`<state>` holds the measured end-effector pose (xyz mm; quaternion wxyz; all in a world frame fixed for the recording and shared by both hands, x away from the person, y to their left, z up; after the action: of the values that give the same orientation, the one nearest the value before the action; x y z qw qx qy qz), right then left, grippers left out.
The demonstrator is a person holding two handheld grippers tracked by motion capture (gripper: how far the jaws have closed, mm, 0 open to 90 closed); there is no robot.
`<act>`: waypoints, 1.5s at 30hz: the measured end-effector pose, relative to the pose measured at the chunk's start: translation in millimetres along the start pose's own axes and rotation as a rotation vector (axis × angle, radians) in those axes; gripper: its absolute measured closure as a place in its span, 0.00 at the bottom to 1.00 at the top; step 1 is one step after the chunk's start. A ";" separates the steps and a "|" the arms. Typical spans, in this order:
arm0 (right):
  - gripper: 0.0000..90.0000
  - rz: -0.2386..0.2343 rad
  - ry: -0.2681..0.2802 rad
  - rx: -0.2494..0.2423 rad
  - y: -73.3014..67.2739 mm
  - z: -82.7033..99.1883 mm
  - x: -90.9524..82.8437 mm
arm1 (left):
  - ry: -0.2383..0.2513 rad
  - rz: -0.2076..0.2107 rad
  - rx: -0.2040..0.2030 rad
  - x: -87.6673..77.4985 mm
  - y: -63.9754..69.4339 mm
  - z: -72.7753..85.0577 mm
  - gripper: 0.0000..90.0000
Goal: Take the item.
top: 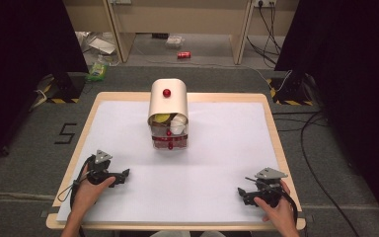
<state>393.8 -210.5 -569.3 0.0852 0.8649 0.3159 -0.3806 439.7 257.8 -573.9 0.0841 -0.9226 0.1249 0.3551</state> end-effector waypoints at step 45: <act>0.00 0.003 -0.001 0.000 0.0 0.1 0.0 | 0.171 0.147 0.103 -48.6 58.1 -60.8 0.17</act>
<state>393.8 -210.5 -569.3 0.0858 0.8652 0.3147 -0.3807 426.6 195.7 -500.3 0.0943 -0.9323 0.2172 0.2735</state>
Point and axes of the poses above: each handheld gripper's, and its own axes: x roughly forward along the jaws, z roughly out of its underside, y roughly to its right, the point moved 10 cm from there along x, roughly forward along the jaws, and after that the axes turned 8 degrees about -z, right-handed, at the moved point
